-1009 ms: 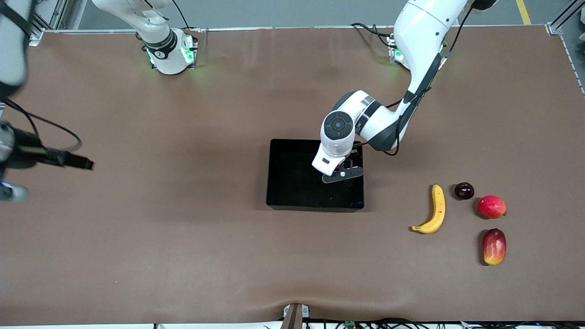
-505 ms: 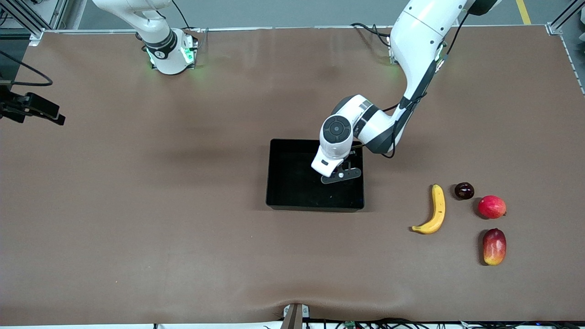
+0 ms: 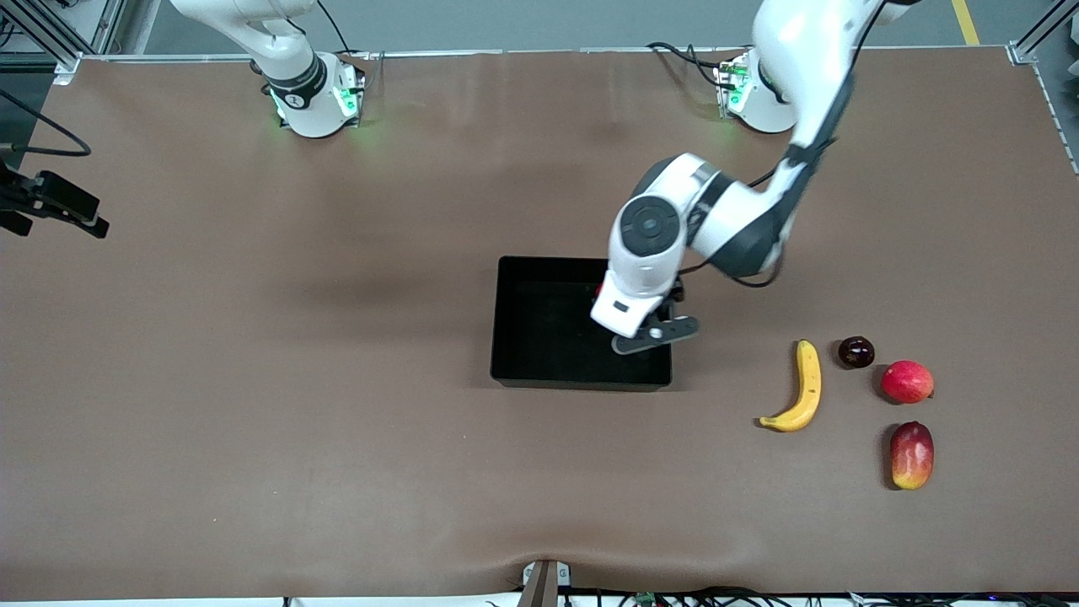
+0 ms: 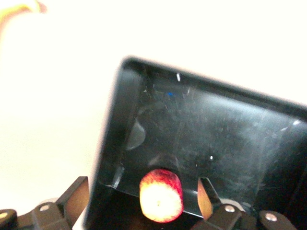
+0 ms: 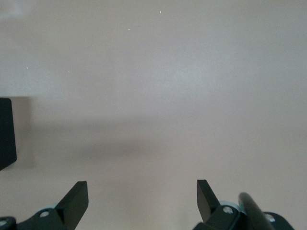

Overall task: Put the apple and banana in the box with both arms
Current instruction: 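Lower the red apple into the box and open the left gripper, then move the left gripper to the yellow banana and grasp it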

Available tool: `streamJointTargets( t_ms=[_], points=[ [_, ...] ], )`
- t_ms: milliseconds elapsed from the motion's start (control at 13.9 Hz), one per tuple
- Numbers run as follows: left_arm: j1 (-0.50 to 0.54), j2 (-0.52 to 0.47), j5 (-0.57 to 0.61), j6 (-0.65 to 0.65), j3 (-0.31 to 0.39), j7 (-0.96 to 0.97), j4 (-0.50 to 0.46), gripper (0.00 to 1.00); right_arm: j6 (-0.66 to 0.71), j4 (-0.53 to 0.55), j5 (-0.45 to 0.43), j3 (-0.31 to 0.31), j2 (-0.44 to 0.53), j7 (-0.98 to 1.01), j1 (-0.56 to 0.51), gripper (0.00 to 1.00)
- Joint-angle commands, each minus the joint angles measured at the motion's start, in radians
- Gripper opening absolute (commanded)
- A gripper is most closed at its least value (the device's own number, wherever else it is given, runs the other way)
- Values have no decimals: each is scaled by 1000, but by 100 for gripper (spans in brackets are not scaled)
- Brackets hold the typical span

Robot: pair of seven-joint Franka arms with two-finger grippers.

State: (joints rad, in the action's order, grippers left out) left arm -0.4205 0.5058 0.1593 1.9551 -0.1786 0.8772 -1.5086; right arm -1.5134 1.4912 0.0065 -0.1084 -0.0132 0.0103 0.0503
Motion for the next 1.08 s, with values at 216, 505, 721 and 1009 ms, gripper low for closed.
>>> streamJointTargets(
  t_ms=[216, 505, 721, 1009],
  points=[
    [216, -18, 16, -59, -5, -346, 64, 100, 18, -18, -20, 6, 7, 13, -1, 100],
    [376, 65, 16, -39, -4, -640, 62, 100, 21, -66, -13, 7, 7, 14, 3, 100],
    [449, 160, 22, 71, -4, -872, 57, 100, 21, -75, -11, 7, 6, 14, 3, 100],
    [493, 264, 52, 171, -4, -1006, 53, 91, 59, -75, -11, 7, 6, 14, 2, 100]
  ],
)
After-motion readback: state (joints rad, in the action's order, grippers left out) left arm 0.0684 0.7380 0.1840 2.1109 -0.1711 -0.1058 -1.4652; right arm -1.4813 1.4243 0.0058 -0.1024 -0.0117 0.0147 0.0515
